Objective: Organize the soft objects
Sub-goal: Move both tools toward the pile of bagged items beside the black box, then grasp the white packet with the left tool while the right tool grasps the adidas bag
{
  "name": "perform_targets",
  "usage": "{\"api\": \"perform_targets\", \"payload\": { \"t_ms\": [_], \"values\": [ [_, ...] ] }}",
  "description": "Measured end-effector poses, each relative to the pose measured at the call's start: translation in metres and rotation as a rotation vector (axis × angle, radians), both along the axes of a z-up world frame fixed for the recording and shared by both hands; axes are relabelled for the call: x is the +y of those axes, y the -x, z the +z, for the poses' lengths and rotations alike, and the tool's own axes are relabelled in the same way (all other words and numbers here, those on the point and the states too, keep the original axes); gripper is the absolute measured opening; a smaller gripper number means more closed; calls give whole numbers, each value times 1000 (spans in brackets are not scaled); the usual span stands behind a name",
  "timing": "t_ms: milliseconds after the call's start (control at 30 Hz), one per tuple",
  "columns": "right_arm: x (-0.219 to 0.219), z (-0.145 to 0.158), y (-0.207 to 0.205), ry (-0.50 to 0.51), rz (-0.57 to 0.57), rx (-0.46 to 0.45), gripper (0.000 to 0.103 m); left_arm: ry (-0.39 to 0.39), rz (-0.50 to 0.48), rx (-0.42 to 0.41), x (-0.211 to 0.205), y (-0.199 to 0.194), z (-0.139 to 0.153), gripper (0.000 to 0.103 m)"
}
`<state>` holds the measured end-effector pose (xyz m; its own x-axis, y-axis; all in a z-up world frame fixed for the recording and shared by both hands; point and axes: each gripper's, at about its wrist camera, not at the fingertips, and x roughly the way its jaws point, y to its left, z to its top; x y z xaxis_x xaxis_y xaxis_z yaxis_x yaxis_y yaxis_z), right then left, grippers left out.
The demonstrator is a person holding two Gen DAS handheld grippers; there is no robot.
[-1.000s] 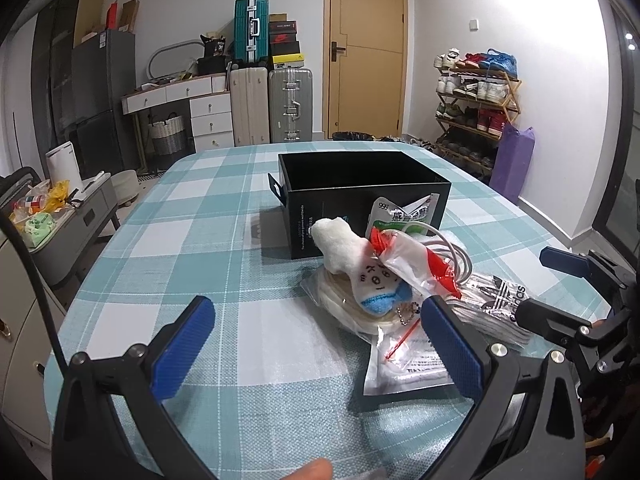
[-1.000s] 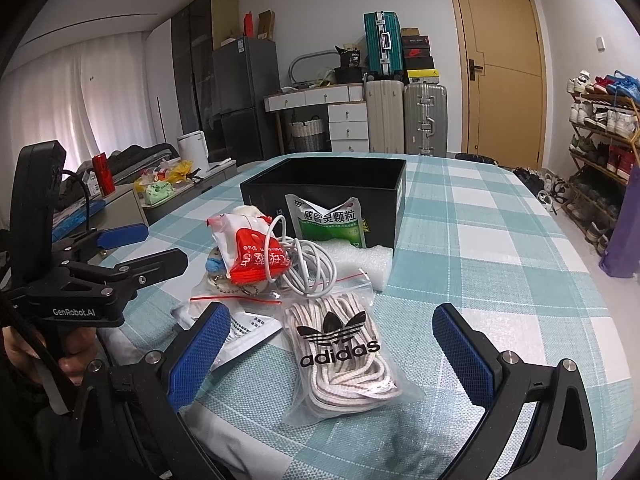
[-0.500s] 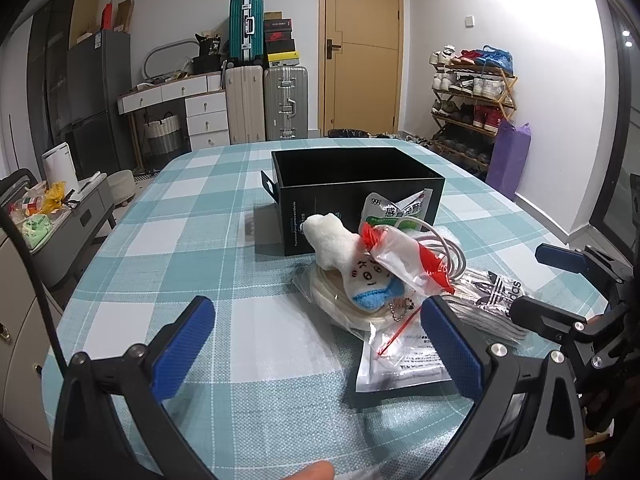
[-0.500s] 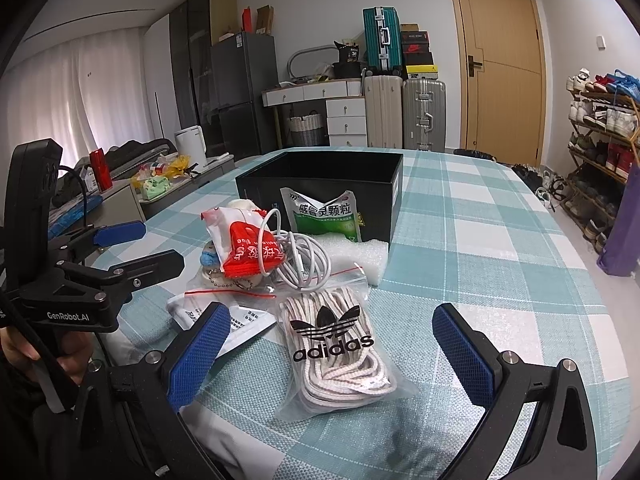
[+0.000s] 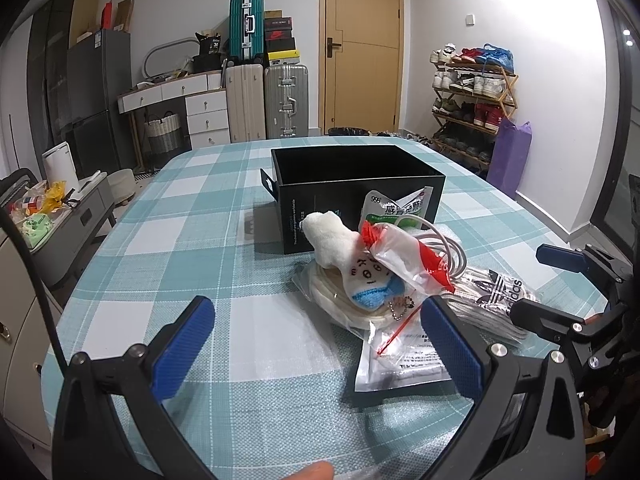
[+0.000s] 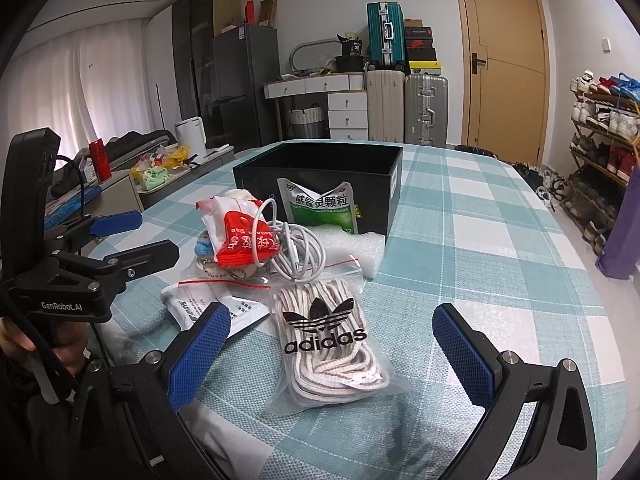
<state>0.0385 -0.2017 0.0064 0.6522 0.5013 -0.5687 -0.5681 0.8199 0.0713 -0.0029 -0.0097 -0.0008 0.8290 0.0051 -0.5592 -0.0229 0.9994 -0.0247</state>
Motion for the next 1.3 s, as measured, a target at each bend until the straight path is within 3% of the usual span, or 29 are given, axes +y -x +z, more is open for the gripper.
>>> {"api": "perform_targets", "payload": {
  "t_ms": [733, 1000, 1300],
  "values": [
    [-3, -6, -6, 15, 2, 42, 103, -19, -99, 18, -21, 1, -2, 103],
    [-7, -12, -10, 47, 12, 81, 102, -35, -160, 58, -33, -2, -7, 103],
    [0, -23, -21, 94, 28, 117, 88, -76, -218, 96, -50, -3, -15, 103]
  ]
}}
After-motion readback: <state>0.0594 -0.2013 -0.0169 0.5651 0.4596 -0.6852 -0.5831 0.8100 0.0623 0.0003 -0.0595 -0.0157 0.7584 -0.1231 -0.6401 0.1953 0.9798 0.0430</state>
